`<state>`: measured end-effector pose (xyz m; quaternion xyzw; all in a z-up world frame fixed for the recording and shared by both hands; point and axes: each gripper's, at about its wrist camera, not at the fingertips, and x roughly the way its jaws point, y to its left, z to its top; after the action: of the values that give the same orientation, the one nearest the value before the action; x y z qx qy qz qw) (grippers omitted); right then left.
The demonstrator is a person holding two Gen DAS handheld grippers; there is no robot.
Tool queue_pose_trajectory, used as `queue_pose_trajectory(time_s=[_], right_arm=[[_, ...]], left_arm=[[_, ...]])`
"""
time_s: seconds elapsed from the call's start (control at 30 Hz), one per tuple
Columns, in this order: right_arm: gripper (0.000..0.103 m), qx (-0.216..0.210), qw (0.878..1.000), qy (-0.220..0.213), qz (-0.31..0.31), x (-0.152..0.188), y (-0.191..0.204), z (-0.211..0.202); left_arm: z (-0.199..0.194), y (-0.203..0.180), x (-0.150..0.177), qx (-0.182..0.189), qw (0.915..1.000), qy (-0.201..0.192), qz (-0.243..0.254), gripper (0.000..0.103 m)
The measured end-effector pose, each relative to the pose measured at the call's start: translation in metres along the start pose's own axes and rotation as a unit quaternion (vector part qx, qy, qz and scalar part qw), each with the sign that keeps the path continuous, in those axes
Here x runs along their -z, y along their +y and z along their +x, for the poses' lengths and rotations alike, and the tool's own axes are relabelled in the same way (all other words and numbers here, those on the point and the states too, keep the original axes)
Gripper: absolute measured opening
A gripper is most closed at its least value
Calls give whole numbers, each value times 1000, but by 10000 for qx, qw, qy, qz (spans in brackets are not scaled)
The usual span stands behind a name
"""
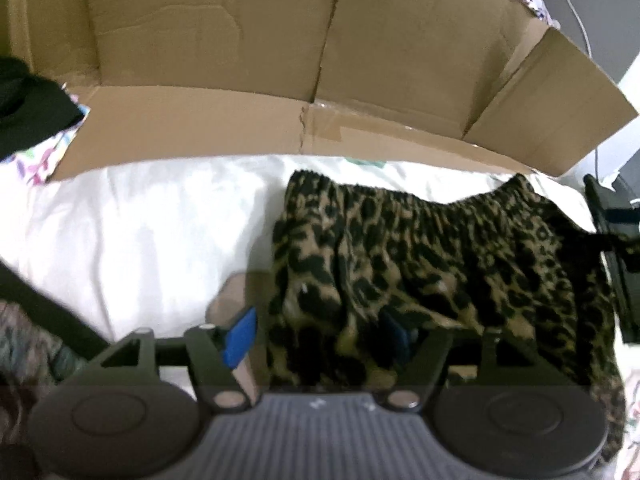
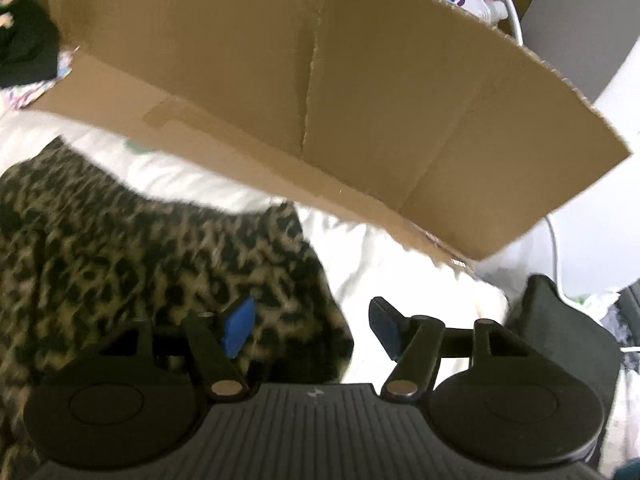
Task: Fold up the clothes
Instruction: 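Lay the leopard shorts flat on the blanket and open both grippers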
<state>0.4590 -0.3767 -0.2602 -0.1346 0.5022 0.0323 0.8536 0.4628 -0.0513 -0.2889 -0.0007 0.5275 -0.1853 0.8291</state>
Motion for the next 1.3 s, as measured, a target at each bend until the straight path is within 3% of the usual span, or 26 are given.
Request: queue_pose_trajectory(time_s=[0.17, 0.33, 0.6, 0.73, 0.9, 1.13, 1.3], right_arm=[[70, -53, 9995, -120, -301, 14, 11, -45], [70, -221, 9997, -78, 93, 22, 0, -87], [68, -331, 9992, 96, 224, 52, 3, -151], [68, -326, 9993, 68, 160, 51, 9, -189], [68, -279, 9994, -58, 171, 43, 16, -243], [68, -687, 9954, -208, 637, 43, 22, -305], [68, -874, 9940, -294, 595, 46, 27, -328]], left_arm=[[-30, -3, 14, -10, 9999, 97, -65, 70], [-65, 2, 37, 53, 9983, 305, -487, 71], [-121, 0, 70, -134, 9959, 495, -741, 71], [-145, -12, 83, -143, 9963, 550, -639, 71], [-173, -22, 98, -140, 9940, 578, -923, 71], [-212, -53, 104, -14, 9962, 520, -694, 72], [-247, -68, 112, -24, 9974, 414, -595, 74]])
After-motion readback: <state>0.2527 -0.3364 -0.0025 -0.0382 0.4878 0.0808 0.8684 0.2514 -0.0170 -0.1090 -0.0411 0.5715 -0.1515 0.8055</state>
